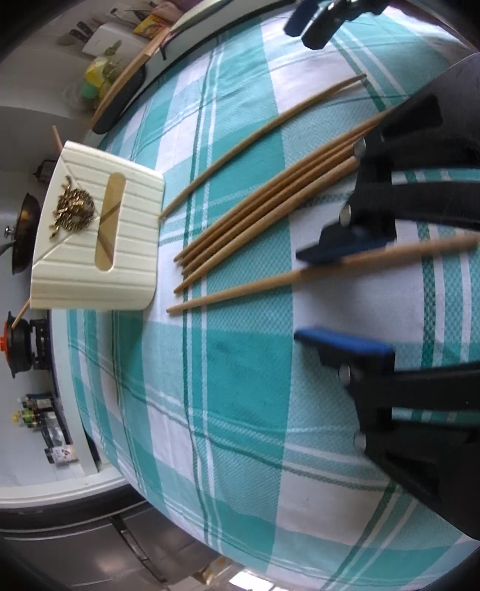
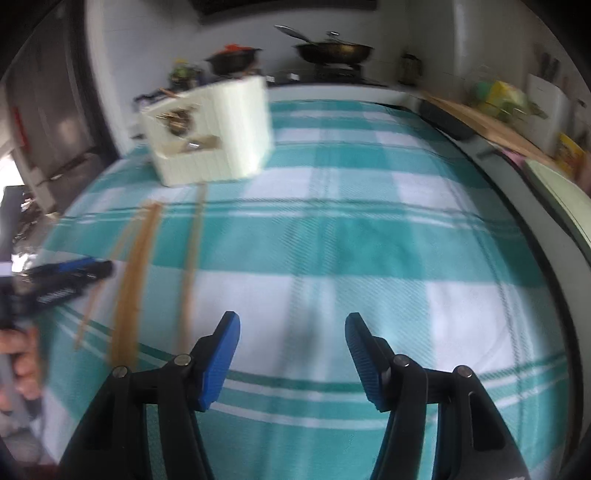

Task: Organize utensils
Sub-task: 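Move both open tools down over separate wooden chopsticks on the cloth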

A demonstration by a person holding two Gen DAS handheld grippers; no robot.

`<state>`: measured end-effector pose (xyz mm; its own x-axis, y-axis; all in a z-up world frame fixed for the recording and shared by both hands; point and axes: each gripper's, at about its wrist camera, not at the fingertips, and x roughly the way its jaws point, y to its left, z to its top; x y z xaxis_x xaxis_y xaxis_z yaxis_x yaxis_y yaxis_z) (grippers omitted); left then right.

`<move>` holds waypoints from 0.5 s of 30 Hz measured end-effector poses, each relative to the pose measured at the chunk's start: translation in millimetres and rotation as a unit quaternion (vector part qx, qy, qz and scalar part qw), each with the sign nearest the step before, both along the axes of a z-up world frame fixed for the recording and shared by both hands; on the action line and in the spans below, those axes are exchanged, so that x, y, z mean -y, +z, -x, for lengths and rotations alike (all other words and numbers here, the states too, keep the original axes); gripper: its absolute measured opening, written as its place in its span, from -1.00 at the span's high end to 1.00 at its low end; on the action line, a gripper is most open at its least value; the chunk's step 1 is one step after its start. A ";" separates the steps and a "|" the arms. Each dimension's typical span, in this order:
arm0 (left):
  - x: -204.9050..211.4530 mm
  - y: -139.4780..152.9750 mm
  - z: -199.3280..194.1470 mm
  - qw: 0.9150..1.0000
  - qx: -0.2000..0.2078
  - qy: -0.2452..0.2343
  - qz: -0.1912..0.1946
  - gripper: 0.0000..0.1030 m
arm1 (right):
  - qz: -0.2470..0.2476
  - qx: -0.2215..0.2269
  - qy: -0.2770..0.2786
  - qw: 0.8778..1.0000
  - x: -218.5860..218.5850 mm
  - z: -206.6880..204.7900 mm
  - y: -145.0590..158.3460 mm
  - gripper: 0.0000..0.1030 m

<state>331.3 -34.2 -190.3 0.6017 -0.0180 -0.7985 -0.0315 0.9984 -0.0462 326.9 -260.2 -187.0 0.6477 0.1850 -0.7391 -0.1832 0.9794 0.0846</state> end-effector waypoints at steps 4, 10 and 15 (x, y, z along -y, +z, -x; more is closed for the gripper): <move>-12.1 0.1 -0.8 1.000 -0.003 0.002 0.008 0.84 | 0.007 -0.005 0.077 0.997 -50.9 -18.9 8.5 -0.01; -35.5 0.0 11.4 1.000 -0.006 0.017 0.012 0.88 | 0.055 -0.040 0.112 0.991 -85.3 -45.6 -16.4 0.64; -55.9 -0.1 23.7 1.000 -0.008 0.017 0.006 0.88 | 0.042 -0.041 0.056 0.997 -63.6 -36.6 -15.5 0.86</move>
